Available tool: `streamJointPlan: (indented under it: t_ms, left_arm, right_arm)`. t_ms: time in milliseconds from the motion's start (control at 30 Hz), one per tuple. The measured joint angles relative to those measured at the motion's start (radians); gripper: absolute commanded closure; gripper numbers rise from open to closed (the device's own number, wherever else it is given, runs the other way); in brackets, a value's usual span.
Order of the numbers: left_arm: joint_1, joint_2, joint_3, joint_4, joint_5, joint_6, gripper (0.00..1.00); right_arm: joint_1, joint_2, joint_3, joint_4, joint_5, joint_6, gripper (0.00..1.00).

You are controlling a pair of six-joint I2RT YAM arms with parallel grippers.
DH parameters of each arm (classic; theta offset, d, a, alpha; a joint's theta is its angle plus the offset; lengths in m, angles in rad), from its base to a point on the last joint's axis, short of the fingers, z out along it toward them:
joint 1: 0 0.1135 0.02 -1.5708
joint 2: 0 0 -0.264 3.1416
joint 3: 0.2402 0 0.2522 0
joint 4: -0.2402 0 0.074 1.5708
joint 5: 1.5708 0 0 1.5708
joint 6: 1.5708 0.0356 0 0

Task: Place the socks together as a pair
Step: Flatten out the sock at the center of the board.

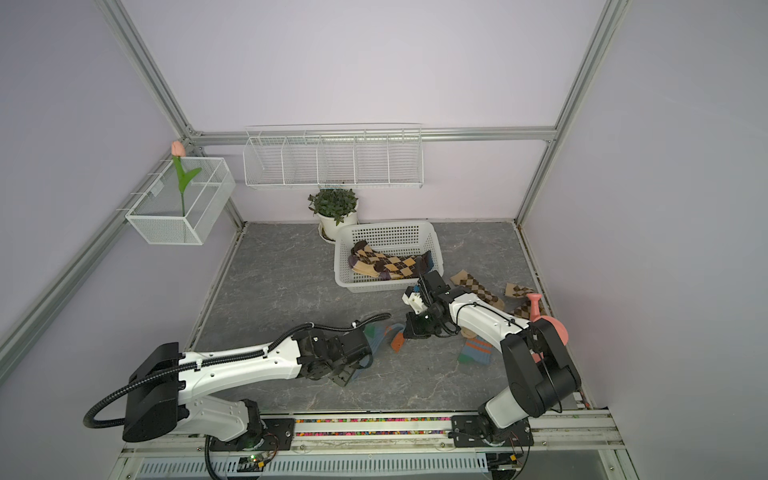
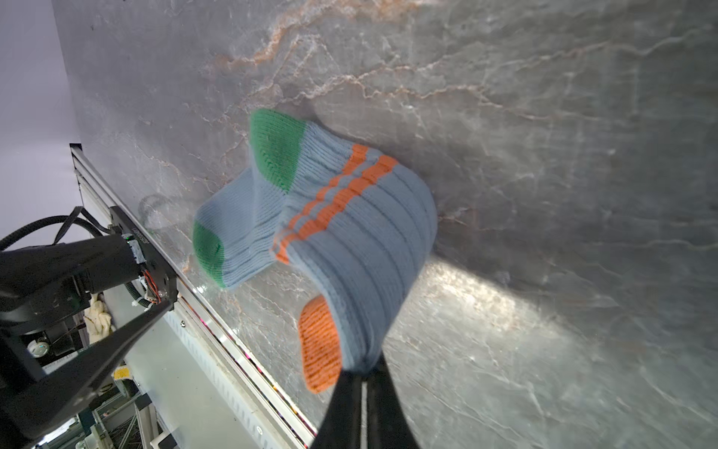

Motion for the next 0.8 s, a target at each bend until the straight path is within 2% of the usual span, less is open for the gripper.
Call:
streamJointPlan:
  t_ms: [300, 433, 600, 733, 767, 800]
  left_arm:
    - [-0.027, 0.023, -0.065, 0.137, 0.064, 0.011, 0.43]
    - [-0.027, 0.105, -0.072, 0.18, 0.078, 0.019, 0.51]
    - [-0.028, 0.167, -0.06, 0.206, 0.085, 0.029, 0.68]
    - [-0.028, 0.202, -0.03, 0.203, 0.084, 0.034, 0.96]
    - [-0.028, 0.208, -0.026, 0.2, 0.077, 0.032, 1.0]
    - [-0.027, 0.209, -0.022, 0.194, 0.074, 0.034, 1.0]
  right_arm:
    - [-0.008, -0.011, -0.001, 0.0, -0.002, -0.004, 0.93]
    - [-0.009, -0.013, -0.001, 0.0, -0.004, -0.004, 0.93]
    - [-0.01, -0.021, -0.001, 0.001, -0.007, -0.004, 0.93]
    - [-0.01, -0.024, -0.001, 0.001, -0.008, -0.004, 0.93]
    - [-0.01, -0.024, -0.001, 0.001, -0.008, -0.004, 0.93]
    - [-0.01, -0.024, -0.001, 0.001, -0.008, -0.004, 0.93]
